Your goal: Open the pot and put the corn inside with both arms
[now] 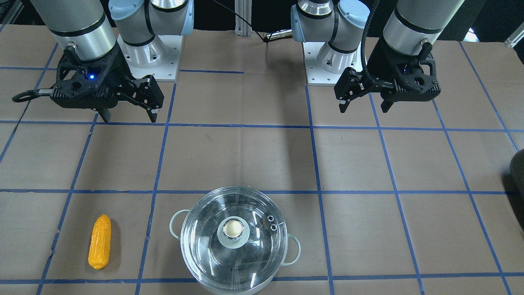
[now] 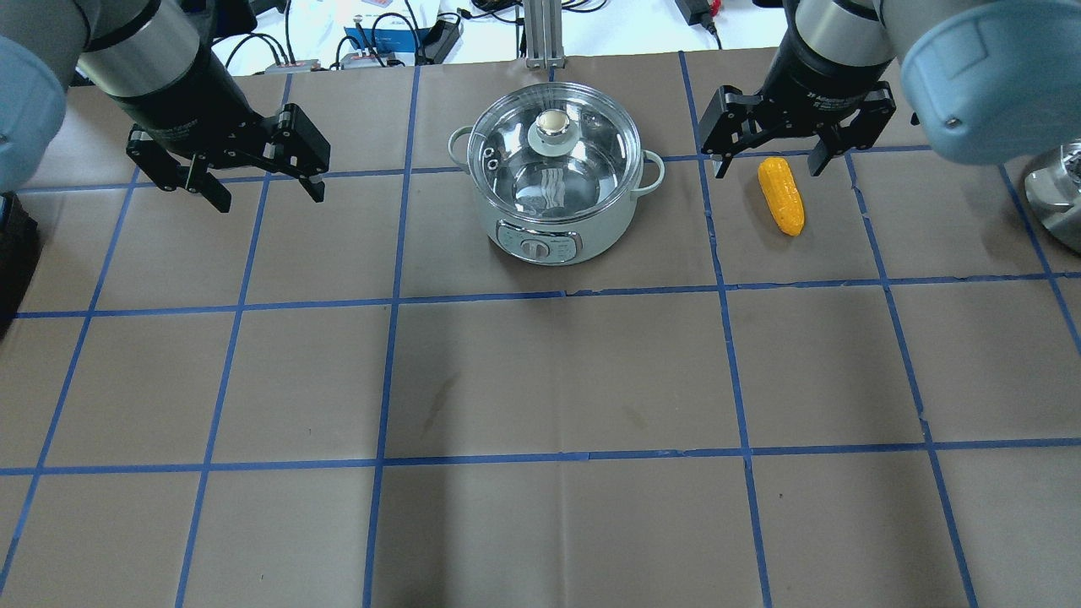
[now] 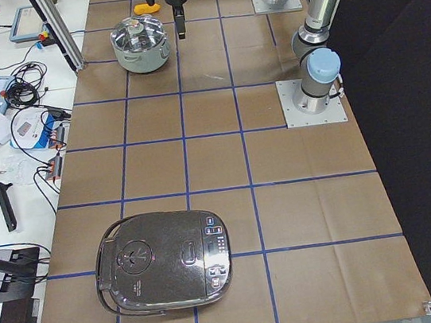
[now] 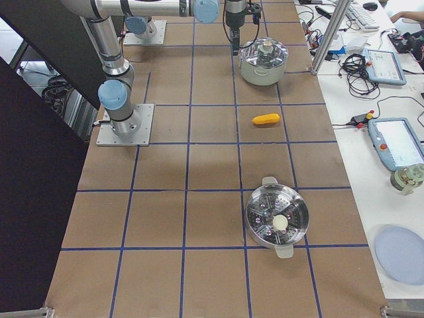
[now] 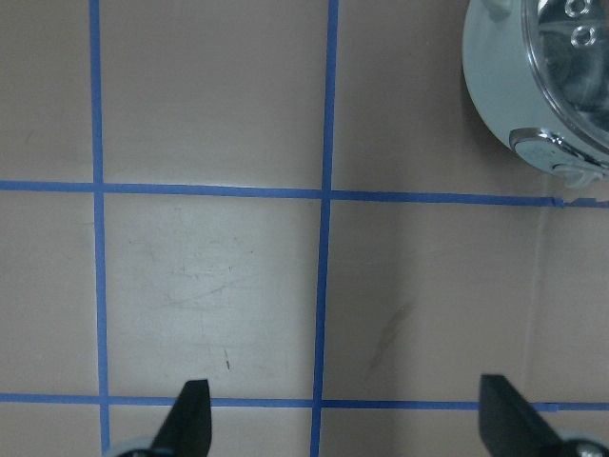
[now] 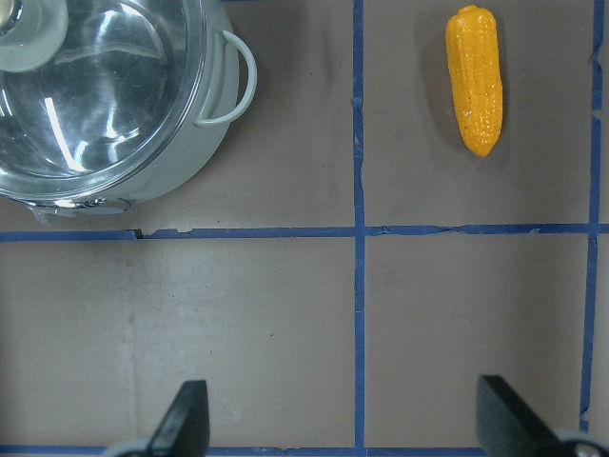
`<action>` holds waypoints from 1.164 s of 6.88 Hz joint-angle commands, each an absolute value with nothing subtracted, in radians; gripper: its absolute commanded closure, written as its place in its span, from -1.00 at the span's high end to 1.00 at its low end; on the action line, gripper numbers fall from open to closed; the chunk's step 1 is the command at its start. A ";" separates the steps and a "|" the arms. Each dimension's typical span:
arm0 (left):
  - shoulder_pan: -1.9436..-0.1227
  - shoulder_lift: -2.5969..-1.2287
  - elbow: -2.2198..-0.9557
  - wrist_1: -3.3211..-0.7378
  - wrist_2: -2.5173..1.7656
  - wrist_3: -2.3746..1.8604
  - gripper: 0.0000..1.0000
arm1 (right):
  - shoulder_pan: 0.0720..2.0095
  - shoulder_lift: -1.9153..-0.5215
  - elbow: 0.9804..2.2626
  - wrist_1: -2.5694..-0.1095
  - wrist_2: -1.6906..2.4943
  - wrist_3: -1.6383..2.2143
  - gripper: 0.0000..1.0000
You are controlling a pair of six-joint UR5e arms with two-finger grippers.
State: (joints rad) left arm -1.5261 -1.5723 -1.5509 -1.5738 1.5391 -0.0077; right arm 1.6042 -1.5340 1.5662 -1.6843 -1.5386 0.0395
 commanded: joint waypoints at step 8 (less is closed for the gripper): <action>-1.572 -1.618 -1.509 -1.562 1.542 -0.081 1.00 | 1.603 -1.534 1.566 -1.684 -1.537 0.040 1.00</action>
State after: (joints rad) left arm -1.5539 -1.6093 -1.5180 -1.5656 1.5396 -0.0599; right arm 1.6035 -1.5340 1.5662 -1.6843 -1.5370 0.0388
